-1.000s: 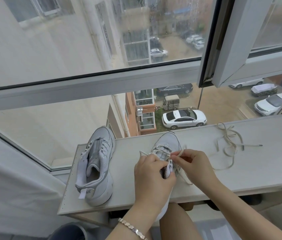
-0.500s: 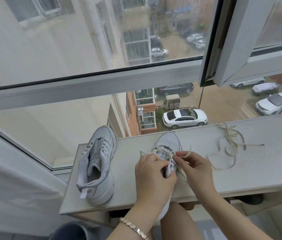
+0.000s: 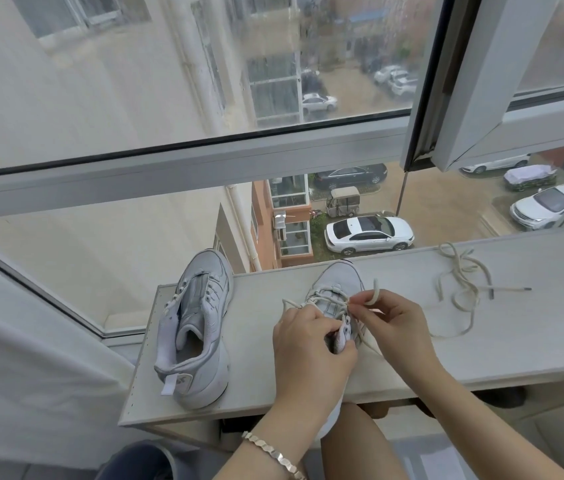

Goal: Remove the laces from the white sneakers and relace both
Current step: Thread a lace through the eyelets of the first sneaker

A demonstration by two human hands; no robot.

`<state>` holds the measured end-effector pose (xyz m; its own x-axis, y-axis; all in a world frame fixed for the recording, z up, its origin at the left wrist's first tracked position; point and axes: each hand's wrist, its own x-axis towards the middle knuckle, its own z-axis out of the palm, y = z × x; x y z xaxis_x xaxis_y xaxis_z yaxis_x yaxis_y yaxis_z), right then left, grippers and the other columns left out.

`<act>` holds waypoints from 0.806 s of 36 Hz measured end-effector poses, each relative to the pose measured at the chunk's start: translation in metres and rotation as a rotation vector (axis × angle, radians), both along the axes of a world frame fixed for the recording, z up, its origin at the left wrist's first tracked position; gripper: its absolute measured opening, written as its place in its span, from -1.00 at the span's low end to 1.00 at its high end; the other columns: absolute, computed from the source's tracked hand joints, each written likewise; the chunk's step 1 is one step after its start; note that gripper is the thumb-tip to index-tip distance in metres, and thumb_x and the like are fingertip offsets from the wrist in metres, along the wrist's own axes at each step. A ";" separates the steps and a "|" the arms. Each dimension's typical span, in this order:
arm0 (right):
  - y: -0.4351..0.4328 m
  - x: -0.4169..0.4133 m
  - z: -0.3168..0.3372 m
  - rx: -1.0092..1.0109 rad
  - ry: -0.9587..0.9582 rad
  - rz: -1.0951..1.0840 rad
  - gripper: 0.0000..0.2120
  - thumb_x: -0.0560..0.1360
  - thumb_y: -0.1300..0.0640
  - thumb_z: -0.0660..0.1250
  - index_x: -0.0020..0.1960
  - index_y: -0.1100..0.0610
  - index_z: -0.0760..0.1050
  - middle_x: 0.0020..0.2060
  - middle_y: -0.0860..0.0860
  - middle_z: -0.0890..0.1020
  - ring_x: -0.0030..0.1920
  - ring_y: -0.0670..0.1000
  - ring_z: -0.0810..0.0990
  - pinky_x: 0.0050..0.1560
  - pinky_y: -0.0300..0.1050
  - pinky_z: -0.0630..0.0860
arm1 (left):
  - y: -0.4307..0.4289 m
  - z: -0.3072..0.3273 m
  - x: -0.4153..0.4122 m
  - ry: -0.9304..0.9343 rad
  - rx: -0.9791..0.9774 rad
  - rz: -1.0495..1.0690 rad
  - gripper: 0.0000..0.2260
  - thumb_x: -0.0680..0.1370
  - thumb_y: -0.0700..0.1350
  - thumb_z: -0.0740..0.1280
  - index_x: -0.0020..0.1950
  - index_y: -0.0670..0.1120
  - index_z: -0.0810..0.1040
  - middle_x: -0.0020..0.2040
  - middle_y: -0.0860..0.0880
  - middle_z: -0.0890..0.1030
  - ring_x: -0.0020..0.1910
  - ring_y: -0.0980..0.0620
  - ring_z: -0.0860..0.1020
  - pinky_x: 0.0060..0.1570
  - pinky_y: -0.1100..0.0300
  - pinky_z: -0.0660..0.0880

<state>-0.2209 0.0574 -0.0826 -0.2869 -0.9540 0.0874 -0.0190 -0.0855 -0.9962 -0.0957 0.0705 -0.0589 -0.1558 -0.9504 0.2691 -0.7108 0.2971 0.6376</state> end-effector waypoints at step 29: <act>0.006 0.007 -0.008 0.098 -0.128 0.006 -0.74 0.43 0.43 0.35 -0.25 0.10 0.61 -0.35 -0.07 0.68 -0.30 -0.16 0.63 -0.26 -0.38 0.53 | -0.002 0.003 0.000 0.025 0.022 0.036 -0.94 0.43 -0.06 0.42 -0.15 0.00 0.68 -0.33 0.18 0.35 -0.14 0.09 0.37 -0.11 0.30 0.16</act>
<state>-0.2134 0.0630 -0.0908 -0.2844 -0.9577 -0.0430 0.1092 0.0121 -0.9939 -0.0956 0.0683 -0.0563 -0.1153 -0.9611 0.2511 -0.7044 0.2573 0.6615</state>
